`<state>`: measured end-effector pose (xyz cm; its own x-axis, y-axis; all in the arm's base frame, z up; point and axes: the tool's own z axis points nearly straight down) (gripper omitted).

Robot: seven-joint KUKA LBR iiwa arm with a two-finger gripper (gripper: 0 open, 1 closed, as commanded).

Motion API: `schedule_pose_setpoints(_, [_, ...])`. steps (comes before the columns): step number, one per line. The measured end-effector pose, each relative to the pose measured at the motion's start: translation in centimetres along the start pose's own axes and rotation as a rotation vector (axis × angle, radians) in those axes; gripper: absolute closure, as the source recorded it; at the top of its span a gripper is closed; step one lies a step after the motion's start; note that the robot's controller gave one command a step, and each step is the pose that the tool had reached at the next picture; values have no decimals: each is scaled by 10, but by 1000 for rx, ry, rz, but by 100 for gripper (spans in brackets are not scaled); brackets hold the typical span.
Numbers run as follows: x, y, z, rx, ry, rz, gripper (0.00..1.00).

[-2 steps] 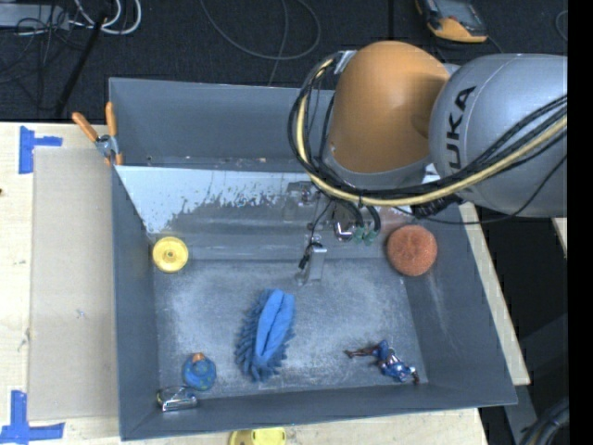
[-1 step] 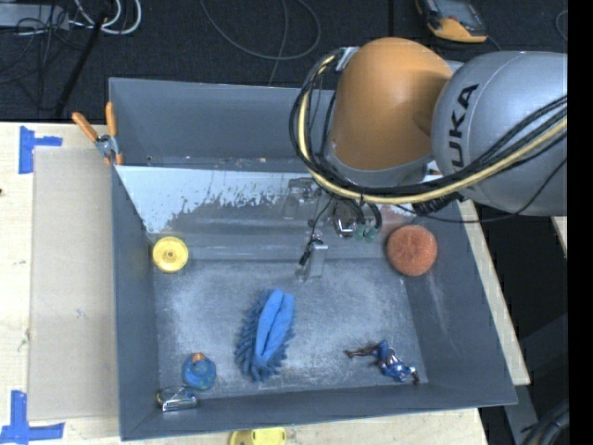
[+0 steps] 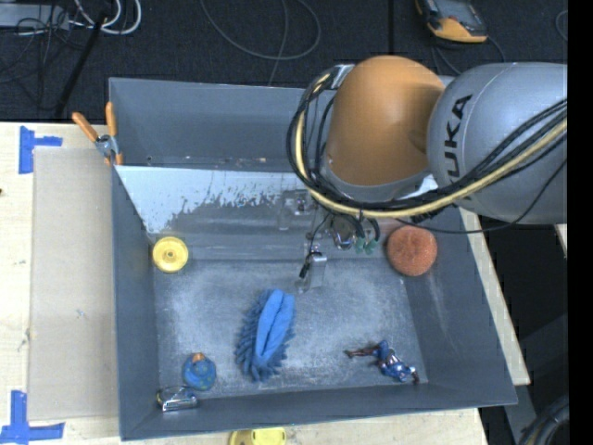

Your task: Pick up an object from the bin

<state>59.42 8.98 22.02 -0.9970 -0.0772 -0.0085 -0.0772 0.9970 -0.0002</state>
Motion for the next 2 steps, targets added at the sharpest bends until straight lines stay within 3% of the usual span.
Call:
schedule_pose_setpoints(1, [19,-4,61,-1,5,-112,0])
schedule_pose_setpoints(2, [29,7,92,-1,15,-162,0])
